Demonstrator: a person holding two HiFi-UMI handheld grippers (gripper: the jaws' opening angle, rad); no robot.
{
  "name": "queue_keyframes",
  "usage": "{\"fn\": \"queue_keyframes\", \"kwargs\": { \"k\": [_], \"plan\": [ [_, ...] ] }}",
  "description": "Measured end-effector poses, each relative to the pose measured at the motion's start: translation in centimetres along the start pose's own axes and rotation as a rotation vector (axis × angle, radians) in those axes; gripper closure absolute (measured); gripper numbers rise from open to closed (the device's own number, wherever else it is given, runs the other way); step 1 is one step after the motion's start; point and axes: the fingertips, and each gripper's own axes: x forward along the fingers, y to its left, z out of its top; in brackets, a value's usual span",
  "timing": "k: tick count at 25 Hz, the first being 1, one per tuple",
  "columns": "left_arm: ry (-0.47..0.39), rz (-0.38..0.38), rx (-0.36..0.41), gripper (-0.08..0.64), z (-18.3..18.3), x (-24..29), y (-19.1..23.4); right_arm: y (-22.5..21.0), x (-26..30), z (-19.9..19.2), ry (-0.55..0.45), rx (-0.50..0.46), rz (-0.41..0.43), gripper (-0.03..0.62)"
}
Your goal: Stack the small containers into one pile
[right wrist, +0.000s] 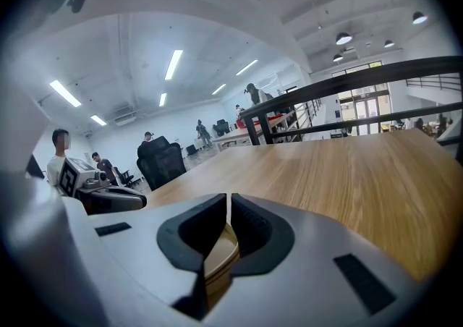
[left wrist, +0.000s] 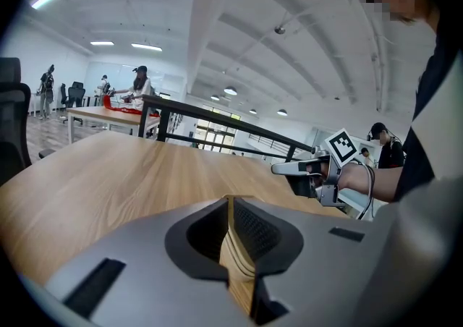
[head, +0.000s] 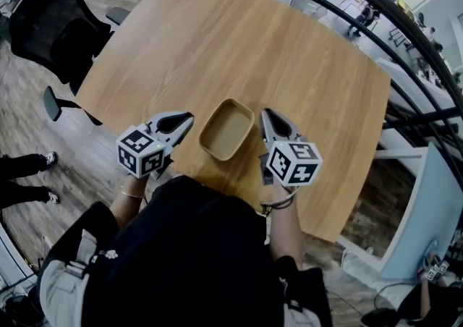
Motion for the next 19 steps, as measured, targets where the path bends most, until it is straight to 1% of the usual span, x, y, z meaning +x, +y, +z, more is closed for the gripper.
{"fn": "queue_keyframes", "kwargs": {
  "k": [19],
  "plan": [
    [0.006,0.012,-0.002,0.523,-0.33,0.29,-0.48,-0.28,-0.21,-0.2,0.01,-0.001,0.012,0.558]
  ]
}}
